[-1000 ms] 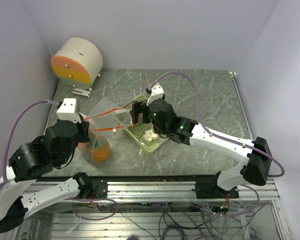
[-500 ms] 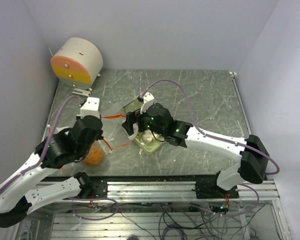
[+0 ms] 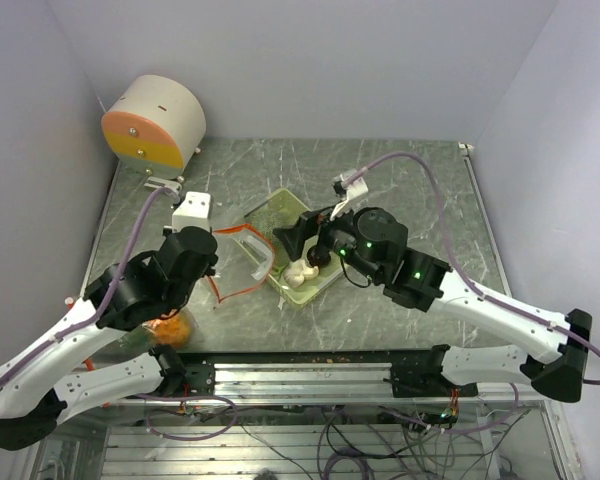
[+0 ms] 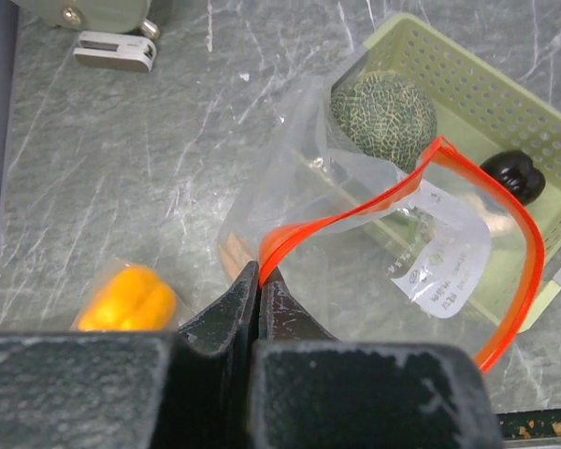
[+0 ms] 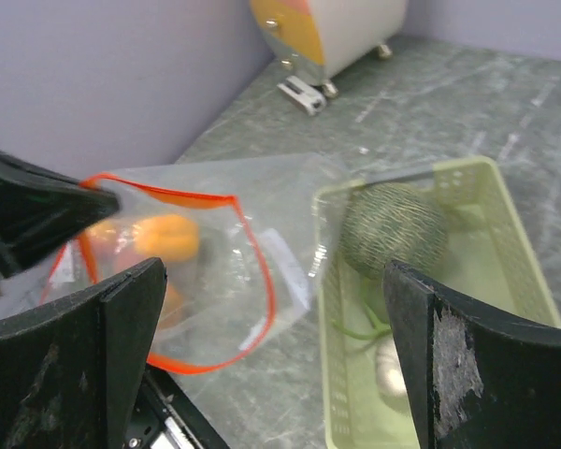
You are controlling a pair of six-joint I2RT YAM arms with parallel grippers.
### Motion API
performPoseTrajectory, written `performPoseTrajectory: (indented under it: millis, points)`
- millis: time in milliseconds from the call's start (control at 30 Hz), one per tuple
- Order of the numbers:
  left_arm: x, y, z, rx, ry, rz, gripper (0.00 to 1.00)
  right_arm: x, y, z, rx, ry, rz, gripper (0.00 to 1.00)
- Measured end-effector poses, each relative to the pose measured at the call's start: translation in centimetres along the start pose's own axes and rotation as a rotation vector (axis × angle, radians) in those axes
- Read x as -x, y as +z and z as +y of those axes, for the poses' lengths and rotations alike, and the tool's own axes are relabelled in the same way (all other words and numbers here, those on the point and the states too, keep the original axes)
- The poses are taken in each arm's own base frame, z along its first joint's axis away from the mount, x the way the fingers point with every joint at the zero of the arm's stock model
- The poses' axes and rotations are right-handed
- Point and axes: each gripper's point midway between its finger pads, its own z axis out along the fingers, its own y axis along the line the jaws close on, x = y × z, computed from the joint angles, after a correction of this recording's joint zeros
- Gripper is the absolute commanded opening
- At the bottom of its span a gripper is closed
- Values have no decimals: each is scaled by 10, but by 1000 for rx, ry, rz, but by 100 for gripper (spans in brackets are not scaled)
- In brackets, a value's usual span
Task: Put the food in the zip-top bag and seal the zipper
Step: Pick up the fake fruit from the bin.
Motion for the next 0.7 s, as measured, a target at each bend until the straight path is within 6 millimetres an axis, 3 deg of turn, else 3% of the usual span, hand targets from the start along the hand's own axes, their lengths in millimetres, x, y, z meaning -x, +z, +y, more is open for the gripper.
performPoseTrajectory:
  millis: [167,367,567,700]
  points:
    - [22,-18,18,20,-45,-63,7,-8,-9,-37,-162,6,27,100]
    - [47,-41,46,60,-118,-155,7,-50,5,-78,-313,-11,159,100]
    - [29,-32,51,106,-71,-125,7,-110,30,-109,-384,-26,326,100]
    - [10,-23,49,123,-24,-86,7,-127,46,-123,-394,-13,362,100]
